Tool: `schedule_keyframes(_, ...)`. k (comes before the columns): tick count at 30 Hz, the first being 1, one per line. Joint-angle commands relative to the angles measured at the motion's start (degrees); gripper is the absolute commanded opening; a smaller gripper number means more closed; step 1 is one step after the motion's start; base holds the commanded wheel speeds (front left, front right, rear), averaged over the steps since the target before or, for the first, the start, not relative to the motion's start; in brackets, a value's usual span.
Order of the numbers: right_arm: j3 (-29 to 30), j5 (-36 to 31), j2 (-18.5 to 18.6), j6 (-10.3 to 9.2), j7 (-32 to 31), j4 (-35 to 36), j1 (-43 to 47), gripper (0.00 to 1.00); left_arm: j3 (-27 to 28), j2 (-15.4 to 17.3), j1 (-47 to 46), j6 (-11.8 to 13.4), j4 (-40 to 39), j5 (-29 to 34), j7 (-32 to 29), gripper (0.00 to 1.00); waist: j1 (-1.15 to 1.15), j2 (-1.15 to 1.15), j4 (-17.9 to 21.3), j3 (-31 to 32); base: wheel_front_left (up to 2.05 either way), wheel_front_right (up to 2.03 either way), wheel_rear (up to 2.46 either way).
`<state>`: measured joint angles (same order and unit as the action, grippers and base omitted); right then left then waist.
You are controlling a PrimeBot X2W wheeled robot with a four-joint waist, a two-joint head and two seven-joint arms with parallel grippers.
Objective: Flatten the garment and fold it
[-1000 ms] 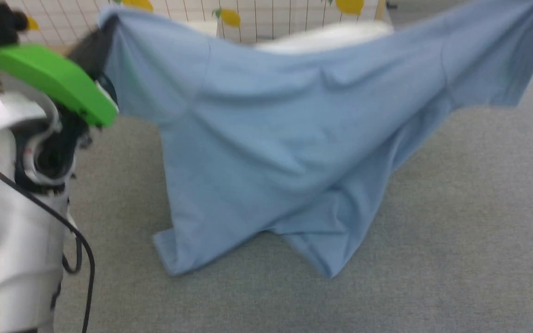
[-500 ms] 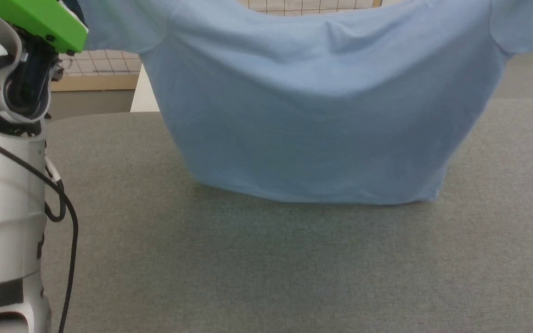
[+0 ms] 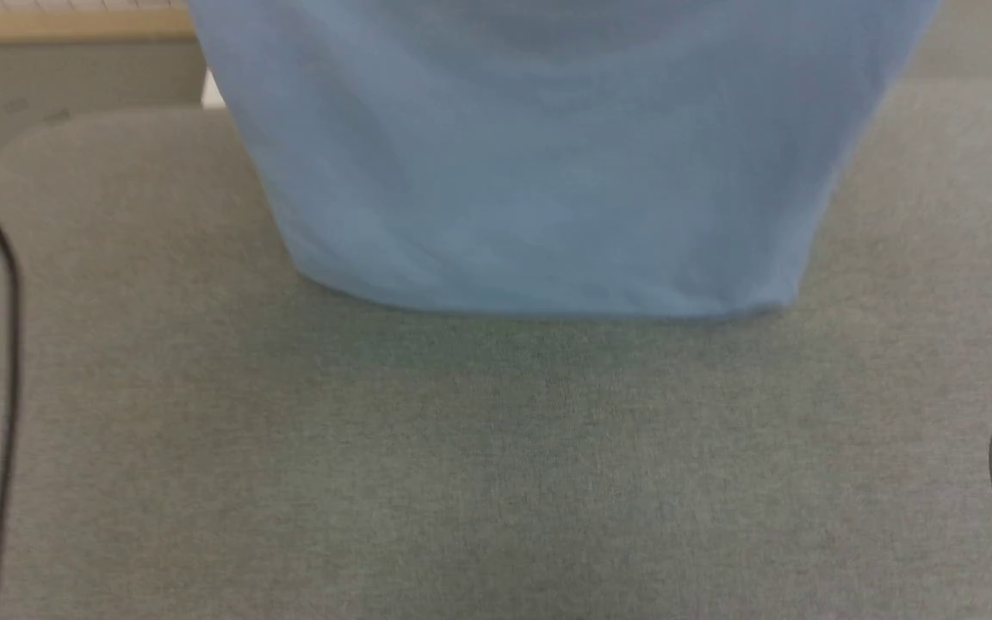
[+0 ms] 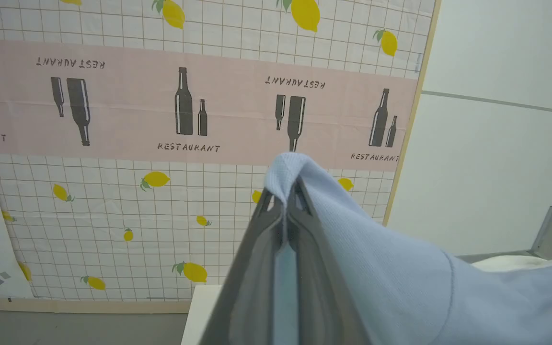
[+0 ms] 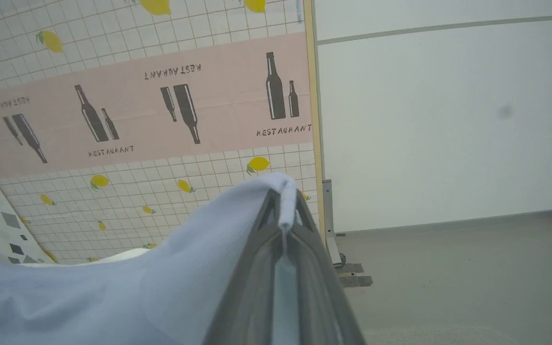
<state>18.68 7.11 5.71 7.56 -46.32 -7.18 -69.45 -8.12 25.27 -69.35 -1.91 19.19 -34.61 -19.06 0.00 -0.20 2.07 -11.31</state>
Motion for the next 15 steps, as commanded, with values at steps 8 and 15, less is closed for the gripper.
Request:
schedule_keyframes(8,5.82,-9.11,-2.74,-0.08,7.25,-4.8,-18.24,0.0,0.22,3.28,-17.38,-1.32,5.03,3.78,4.77,0.0,0.0,0.2,2.16,-19.22,0.0,0.0,0.0)
schedule_keyframes(15,4.99,-7.02,-2.81,-0.08,13.93,-12.63,-25.74,0.0,-0.4,3.91,-25.73,-3.21,10.72,4.91,10.51,0.0,0.0,0.2,2.12,-23.33,0.0,0.0,0.0)
